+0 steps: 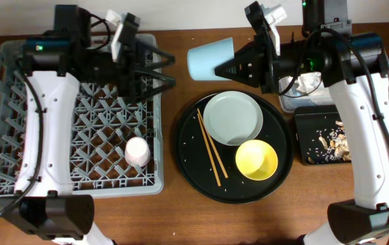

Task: Sort waste into correct bins and load items into the dishwasher rack
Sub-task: 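Hand the blue cup from right gripper to left gripper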

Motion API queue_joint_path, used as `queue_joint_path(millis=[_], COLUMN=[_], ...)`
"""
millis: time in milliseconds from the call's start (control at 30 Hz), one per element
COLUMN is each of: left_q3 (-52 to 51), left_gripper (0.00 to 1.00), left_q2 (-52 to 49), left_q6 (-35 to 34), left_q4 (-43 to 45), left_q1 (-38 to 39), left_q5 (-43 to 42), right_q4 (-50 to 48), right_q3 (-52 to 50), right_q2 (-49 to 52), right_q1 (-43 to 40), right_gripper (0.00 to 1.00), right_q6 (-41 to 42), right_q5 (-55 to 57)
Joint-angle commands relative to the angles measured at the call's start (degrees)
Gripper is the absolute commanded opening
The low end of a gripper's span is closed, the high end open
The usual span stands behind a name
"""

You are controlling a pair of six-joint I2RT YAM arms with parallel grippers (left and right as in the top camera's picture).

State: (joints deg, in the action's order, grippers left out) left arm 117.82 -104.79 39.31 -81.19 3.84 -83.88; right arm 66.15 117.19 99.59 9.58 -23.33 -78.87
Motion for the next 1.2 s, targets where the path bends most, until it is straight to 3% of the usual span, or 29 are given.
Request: queue_joint_path(millis=[0, 267, 333, 467, 600, 733, 800, 1033, 1100, 1167], left_q3=[0.61, 0.61, 0.61, 0.61, 0.61, 0.61, 0.61, 0.61, 0.61, 0.61], left_gripper=[0.96, 0.94, 0.85, 0.75, 0.76, 0.92, 0.94, 0.89, 0.79, 0.78], left_q2=[0.26, -0.46, -0.46, -0.46, -0.46, -0.46, -0.46, -0.46, -0.46, -0.46], left_q6=[1.53, 1.53, 1.51, 1.51, 1.51, 1.51, 1.51, 1.51, 1.51, 1.51], left_q4=[2.05, 3.85, 4.04, 4.22, 4.22, 4.22, 4.24, 4.22, 4.20, 4.20], left_q1=[4.00, 4.63, 4.63, 4.63, 4.63, 4.63, 4.63, 2.95, 2.97, 2.97], left_q5=[-1.84, -1.01, -1.03, -0.98, -0.94, -0.79, -0.79, -1.46, -1.44, -1.46], right_q4=[-3.52, -5.53, -5.49, -5.53, -7.19, -8.37, -8.35, -5.09, -5.07, -5.09], right_q3=[0.07, 0.07, 0.02, 0.02, 0.02, 0.02, 0.02, 0.02, 0.02, 0.02], right_q2=[-0.50, -0.42, -0.42, -0.42, -0.42, -0.44, -0.44, -0.44, -0.44, -0.44], right_q1=[1.70, 8.90, 9.22, 9.20, 8.22, 6.08, 6.03, 5.75, 5.75, 5.75], right_gripper=[0.04, 0.04, 0.04, 0.04, 0.04, 0.04, 0.04, 0.04, 0.04, 0.04], right_q6=[2.75, 5.90, 6.34, 6.32, 7.74, 8.90, 8.90, 8.81, 8.81, 8.83], right_q5=[-2.86, 5.25, 6.54, 7.58, 7.54, 6.51, 6.49, 6.54, 6.54, 6.54])
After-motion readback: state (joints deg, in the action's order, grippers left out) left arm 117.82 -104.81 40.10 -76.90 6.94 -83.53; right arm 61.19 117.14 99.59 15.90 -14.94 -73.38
